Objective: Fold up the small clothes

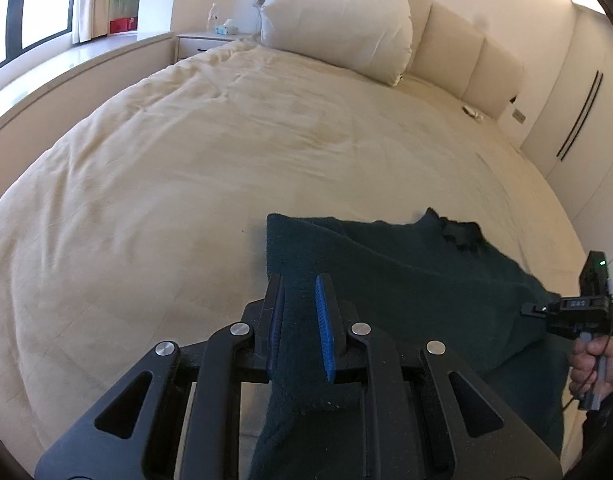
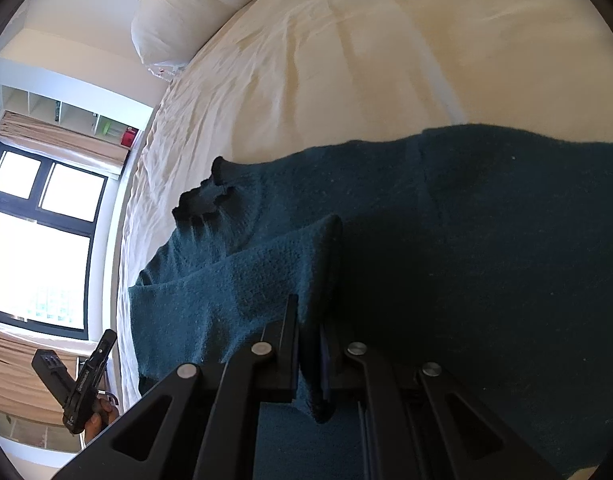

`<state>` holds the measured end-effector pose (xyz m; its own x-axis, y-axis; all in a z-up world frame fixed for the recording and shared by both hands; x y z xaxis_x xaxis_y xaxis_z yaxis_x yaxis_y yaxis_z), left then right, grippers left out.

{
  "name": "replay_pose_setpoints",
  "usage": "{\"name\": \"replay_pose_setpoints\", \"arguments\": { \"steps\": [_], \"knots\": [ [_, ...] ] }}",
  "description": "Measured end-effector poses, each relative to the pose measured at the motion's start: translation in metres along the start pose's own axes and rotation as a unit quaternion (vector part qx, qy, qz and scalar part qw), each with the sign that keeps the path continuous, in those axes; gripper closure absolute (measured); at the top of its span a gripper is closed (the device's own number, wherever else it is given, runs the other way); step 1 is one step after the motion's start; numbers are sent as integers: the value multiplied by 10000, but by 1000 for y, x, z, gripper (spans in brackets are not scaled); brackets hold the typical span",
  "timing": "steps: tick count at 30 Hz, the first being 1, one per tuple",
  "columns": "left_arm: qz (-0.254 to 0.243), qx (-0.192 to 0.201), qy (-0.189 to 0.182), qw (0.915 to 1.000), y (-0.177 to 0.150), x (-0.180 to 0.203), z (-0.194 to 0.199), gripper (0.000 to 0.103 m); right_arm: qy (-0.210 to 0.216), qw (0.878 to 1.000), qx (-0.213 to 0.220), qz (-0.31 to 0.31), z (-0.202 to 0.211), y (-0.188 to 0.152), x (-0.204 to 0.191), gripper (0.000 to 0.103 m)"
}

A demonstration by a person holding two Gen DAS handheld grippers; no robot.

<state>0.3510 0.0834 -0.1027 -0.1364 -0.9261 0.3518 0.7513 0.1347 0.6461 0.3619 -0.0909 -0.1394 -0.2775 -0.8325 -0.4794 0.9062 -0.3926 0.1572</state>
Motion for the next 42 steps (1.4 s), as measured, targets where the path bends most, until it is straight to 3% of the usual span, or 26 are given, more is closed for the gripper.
{"name": "replay_pose_setpoints", "arguments": {
  "steps": [4,13,17,29,33,34,35,37,39,40,42],
  "knots": [
    [54,-25,88,9999,0,-5,-7,87,-51,10000,34,26,-1,3,1,95],
    [-465,-352,303,9978,-12,9,-42,87,-166,9998,40,115,2,0,4,95],
    [-660,-669,478,9944,-23,7,-57,87,-242,9997,59,65,8,-3,7,95],
    [-919,-772,552,9912,-31,2,-64,87,-284,9995,123,-54,4,-4,14,96],
    [-1130,-664,702,9889,-24,11,-54,87,-273,9994,204,-62,12,-4,16,84],
    [-1183,-586,697,9888,-20,15,-51,87,-407,9986,312,-106,18,-2,18,81],
    [-1235,-528,693,9885,-17,18,-50,87,-714,9957,571,-151,31,2,23,70],
    [-1302,-552,681,9876,-14,23,-56,87,-1049,9896,971,-153,50,5,21,68],
    [-1319,-720,790,9855,-19,19,-67,87,-528,9908,1243,-13,64,1,-6,68],
    [-1352,-829,905,9832,-25,14,-75,87,-235,9920,1231,151,64,-4,-22,68],
    [-1513,-686,977,9813,-31,14,-76,87,276,9931,987,565,48,-20,-57,64]
  ]
}}
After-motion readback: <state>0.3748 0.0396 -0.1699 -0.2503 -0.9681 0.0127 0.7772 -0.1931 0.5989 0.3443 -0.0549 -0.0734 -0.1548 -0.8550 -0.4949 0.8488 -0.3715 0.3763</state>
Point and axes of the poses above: each gripper's, at about its wrist camera, not at the fingertips, and z roughly against the way its jaws point, x to its right, y to its top, the point moved 8 cm from there along -z, roughly the way its jaws point, and after that the axes turned 10 degrees about -y, right-handed, at the moved point
